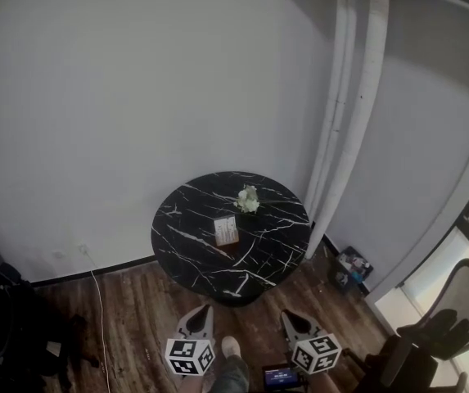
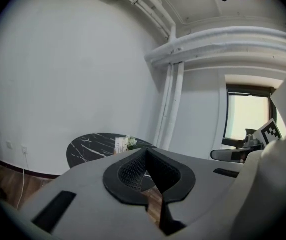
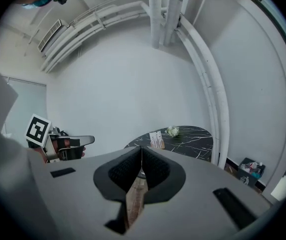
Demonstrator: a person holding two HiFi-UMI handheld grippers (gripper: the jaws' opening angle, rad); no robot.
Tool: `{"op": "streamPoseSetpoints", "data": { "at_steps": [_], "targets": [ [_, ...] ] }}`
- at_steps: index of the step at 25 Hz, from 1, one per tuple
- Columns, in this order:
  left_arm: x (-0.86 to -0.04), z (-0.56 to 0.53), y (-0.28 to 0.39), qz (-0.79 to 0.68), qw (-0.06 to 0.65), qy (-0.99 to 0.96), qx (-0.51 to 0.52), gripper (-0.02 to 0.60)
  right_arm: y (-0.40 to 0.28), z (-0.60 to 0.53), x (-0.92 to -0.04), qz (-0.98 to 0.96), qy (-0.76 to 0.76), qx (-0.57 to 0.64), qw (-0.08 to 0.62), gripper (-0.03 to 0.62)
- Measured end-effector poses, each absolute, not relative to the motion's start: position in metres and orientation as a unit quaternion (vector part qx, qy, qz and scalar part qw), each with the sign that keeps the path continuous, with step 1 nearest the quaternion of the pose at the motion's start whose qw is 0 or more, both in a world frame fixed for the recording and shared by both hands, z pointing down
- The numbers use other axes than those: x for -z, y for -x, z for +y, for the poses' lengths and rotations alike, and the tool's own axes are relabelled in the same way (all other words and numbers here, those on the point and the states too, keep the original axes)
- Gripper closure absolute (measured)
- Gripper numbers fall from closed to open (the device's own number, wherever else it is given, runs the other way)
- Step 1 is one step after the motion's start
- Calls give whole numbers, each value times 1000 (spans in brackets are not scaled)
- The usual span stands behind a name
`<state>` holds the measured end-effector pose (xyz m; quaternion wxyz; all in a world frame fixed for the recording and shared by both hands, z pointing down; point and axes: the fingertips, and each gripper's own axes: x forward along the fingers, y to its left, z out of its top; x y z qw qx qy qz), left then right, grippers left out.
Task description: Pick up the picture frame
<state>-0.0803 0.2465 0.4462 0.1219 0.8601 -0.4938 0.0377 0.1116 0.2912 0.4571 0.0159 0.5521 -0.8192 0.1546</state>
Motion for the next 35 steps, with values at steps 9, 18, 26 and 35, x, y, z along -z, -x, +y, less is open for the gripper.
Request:
{"op": "streamPoseSetpoints", "data": {
  "at_steps": [9, 18, 26, 35],
  "targets": [
    [-462, 113, 74, -506, 133, -851, -42, 568, -114, 162, -475, -820, -543, -173, 48, 576],
    [-475, 5, 81, -502, 135, -852, -72, 568, -120, 53, -497, -808, -549, -195, 87, 576],
    [-487, -69, 97, -495, 132, -855, -83, 568, -119, -7, -496, -800, -553, -222, 61, 576],
    [-493, -97, 89, -478, 139, -863, -85, 568, -134, -26, -478, -785, -574, -232, 9, 576]
  ]
}}
